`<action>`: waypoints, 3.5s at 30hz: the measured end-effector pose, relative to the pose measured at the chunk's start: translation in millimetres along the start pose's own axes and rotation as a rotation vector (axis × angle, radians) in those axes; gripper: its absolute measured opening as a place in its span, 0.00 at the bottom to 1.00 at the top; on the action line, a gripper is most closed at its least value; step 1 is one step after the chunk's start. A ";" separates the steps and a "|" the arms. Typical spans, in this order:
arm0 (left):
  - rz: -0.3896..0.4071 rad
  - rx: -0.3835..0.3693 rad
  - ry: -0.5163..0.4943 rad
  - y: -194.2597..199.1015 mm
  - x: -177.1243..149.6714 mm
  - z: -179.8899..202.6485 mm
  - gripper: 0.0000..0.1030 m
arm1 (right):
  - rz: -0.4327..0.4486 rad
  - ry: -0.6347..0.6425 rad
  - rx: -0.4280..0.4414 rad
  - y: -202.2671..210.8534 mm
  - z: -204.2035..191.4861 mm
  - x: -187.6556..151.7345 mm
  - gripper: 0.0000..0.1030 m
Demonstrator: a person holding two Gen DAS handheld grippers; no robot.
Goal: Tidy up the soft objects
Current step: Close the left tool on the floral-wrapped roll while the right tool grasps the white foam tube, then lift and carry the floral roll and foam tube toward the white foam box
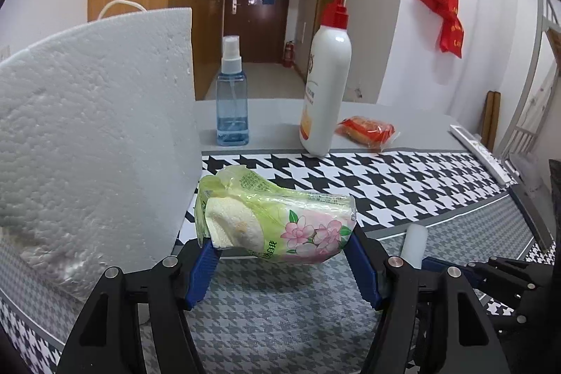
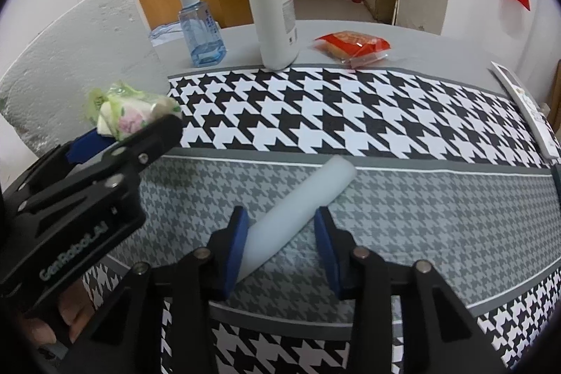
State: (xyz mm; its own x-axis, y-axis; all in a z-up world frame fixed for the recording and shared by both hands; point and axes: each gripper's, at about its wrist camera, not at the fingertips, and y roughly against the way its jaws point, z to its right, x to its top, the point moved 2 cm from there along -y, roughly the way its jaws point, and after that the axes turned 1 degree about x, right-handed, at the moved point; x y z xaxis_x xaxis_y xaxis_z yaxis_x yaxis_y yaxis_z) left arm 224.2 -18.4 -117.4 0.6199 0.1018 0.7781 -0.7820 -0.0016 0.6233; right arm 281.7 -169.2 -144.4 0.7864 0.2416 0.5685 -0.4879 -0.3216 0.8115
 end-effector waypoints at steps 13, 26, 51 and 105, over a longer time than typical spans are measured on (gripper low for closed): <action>0.027 -0.014 -0.015 8.3 0.5 4.4 0.66 | 0.061 0.022 -0.008 27.9 19.2 -4.0 0.09; 0.049 -0.020 -0.026 12.9 0.2 7.6 0.66 | 0.124 0.072 -0.038 52.7 24.4 -11.9 0.09; 0.166 -0.075 -0.067 92.5 -2.8 12.5 0.66 | 0.274 0.038 -0.006 123.8 17.5 -30.6 0.09; 0.362 0.085 -0.038 191.0 24.8 -47.4 0.66 | 0.422 0.184 0.100 171.1 -46.2 0.9 0.10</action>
State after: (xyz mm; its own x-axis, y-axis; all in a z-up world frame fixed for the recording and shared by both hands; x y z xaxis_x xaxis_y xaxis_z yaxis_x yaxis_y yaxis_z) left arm 87.1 31.0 17.2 0.3074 0.0431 0.9506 -0.9439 -0.1131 0.3103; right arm 181.4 -181.8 1.2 0.4425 0.2256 0.8679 -0.7050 -0.5107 0.4921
